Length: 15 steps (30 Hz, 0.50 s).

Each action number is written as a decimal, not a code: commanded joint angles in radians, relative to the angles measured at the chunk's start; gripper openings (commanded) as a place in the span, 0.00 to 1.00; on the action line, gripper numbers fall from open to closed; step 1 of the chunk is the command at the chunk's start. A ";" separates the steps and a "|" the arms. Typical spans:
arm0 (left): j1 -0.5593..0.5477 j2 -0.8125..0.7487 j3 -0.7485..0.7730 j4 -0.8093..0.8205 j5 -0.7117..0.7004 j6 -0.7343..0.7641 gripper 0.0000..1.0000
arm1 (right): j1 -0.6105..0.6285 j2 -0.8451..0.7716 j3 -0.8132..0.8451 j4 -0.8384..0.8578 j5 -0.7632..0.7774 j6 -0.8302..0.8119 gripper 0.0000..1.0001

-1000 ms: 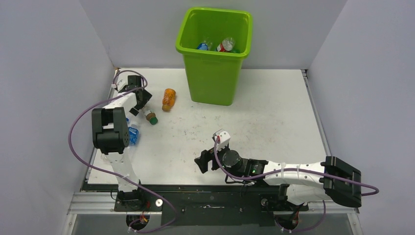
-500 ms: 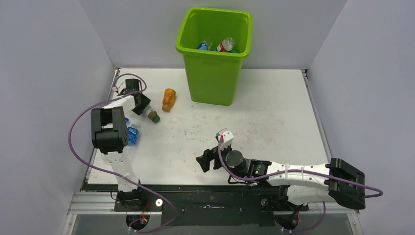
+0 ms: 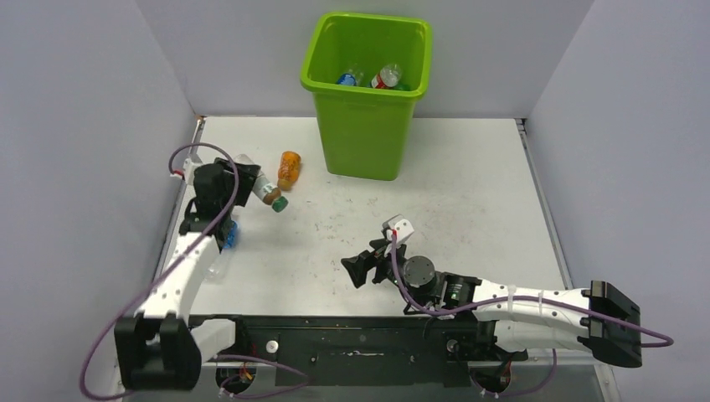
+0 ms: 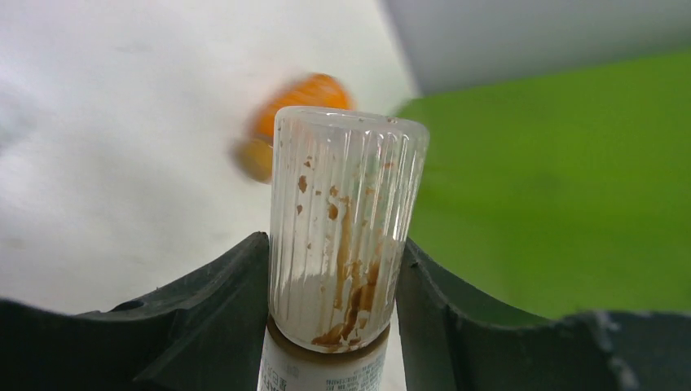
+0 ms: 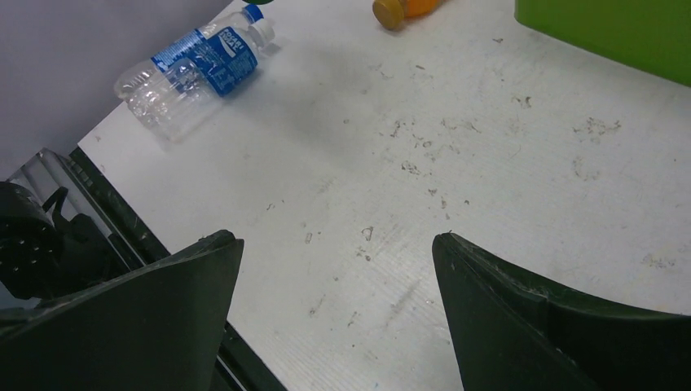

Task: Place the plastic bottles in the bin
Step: Pick up the plastic bottle at the center of the board.

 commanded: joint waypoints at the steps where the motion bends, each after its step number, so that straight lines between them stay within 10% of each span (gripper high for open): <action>1: -0.194 -0.299 -0.193 0.197 0.015 -0.238 0.00 | 0.007 -0.025 0.026 0.161 -0.016 -0.086 0.90; 6: -0.539 -0.515 -0.393 0.302 -0.147 -0.312 0.00 | 0.026 -0.016 0.039 0.233 -0.084 -0.115 0.90; 15: -0.741 -0.686 -0.483 0.281 -0.263 -0.327 0.00 | 0.059 -0.030 0.027 0.201 -0.169 -0.087 0.90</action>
